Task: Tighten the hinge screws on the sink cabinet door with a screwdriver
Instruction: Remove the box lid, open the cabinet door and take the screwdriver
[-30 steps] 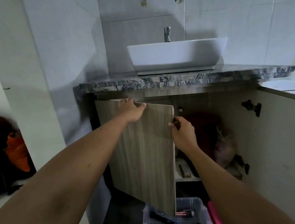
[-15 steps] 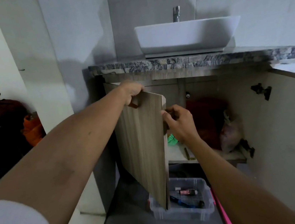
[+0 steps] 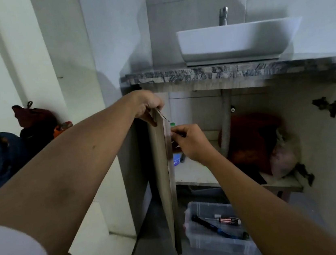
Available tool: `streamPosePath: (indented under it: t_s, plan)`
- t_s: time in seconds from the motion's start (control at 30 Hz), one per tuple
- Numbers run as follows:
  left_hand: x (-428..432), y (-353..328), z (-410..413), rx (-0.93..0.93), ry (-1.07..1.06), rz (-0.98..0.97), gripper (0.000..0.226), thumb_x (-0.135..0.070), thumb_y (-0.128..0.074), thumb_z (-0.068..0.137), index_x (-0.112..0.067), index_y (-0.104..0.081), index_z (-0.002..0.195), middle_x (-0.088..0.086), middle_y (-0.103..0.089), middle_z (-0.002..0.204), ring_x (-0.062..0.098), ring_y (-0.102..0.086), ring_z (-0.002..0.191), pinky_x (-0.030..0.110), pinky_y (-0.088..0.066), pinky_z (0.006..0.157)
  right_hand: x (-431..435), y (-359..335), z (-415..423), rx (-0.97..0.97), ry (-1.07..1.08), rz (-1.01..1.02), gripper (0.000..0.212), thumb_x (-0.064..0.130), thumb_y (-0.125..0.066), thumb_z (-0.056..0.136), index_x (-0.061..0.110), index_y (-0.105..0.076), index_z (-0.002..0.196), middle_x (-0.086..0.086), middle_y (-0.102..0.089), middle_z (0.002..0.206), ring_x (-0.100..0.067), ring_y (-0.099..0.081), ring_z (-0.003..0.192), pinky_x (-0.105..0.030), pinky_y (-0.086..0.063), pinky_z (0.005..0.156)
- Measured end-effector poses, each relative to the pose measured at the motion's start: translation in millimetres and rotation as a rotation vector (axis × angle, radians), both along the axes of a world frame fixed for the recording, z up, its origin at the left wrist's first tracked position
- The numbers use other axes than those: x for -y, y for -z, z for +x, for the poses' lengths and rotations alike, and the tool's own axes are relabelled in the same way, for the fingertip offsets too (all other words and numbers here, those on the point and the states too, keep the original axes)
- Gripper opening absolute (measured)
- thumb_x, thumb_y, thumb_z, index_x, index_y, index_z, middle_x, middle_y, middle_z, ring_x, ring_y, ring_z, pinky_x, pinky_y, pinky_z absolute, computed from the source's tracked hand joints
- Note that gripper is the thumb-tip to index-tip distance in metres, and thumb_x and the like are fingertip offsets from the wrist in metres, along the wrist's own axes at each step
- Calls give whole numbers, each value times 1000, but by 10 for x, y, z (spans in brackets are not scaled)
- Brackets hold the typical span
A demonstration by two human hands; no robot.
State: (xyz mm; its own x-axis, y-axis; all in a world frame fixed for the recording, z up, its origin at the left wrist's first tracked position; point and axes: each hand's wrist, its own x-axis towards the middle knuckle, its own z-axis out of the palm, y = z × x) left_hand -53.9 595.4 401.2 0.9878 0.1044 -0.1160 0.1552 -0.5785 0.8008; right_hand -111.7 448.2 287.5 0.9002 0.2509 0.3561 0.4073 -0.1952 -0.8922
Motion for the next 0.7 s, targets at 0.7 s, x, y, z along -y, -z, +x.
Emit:
streamPosePath:
  t_s: [0.7]
  plan:
    - [-1224, -131, -73, 112, -27, 611, 7, -7, -60, 84, -7, -64, 90, 11, -57, 88, 27, -51, 73, 30, -40, 65, -1541, 221, 382, 75, -97, -217, 51, 4, -47, 97, 12, -38, 146, -4, -39, 150, -22, -49, 128, -21, -37, 105]
